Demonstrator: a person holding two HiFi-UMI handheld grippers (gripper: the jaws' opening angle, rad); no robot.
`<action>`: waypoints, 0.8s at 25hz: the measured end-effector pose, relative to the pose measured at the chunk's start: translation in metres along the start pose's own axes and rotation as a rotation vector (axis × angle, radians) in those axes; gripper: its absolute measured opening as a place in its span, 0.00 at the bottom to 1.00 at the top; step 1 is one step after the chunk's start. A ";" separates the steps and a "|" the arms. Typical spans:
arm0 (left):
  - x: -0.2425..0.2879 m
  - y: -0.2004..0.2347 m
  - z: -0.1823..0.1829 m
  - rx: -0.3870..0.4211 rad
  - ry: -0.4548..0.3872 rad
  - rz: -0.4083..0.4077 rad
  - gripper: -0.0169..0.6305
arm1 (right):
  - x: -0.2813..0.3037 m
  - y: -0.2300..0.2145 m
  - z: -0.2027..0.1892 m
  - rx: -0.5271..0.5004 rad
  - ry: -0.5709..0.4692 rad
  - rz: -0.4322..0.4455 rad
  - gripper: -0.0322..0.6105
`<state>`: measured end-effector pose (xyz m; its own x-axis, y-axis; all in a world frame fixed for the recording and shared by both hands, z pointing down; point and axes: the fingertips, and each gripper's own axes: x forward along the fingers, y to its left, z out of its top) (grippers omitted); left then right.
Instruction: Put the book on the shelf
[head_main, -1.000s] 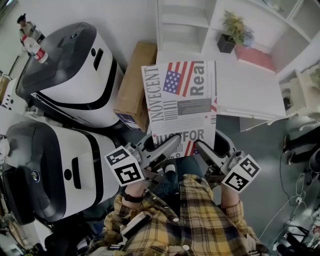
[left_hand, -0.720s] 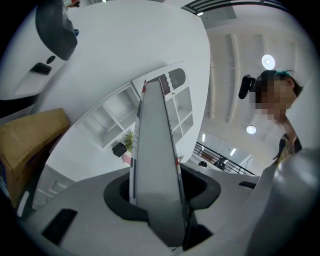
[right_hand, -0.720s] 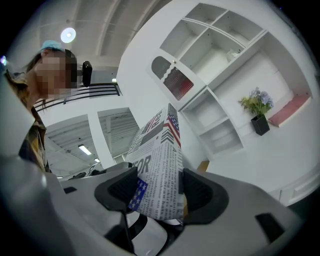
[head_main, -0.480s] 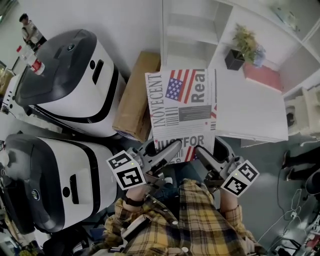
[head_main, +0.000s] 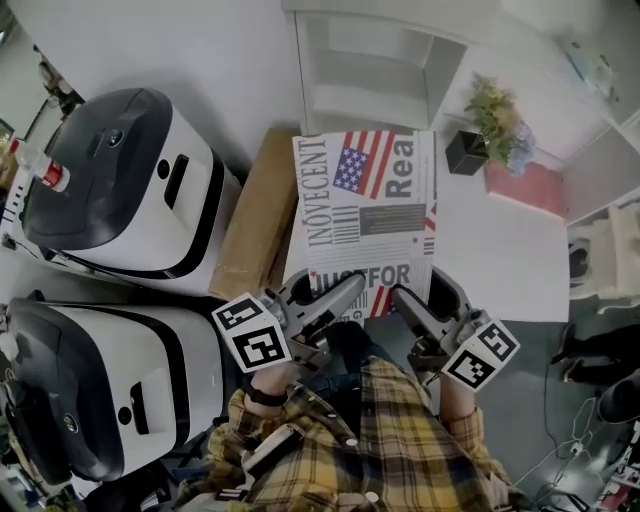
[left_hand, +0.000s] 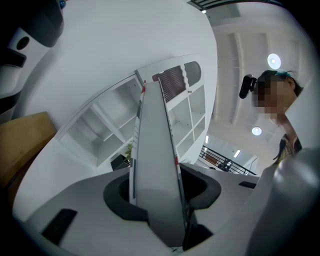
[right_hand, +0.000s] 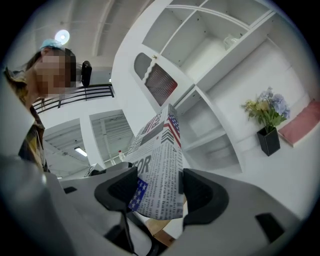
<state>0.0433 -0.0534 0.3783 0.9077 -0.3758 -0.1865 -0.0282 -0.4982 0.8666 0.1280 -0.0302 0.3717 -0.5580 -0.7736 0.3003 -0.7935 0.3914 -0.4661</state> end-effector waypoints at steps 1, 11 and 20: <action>-0.001 -0.001 0.000 0.010 -0.009 -0.005 0.31 | 0.000 0.000 0.000 -0.014 -0.003 0.007 0.47; 0.005 0.006 0.003 0.037 -0.046 -0.024 0.31 | 0.006 -0.008 0.005 -0.065 -0.004 0.028 0.47; 0.000 -0.003 0.000 -0.077 0.030 0.064 0.31 | -0.002 0.002 0.001 0.074 0.045 -0.015 0.47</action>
<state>0.0436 -0.0517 0.3756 0.9172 -0.3811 -0.1163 -0.0558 -0.4119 0.9095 0.1282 -0.0282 0.3691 -0.5578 -0.7551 0.3444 -0.7828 0.3408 -0.5207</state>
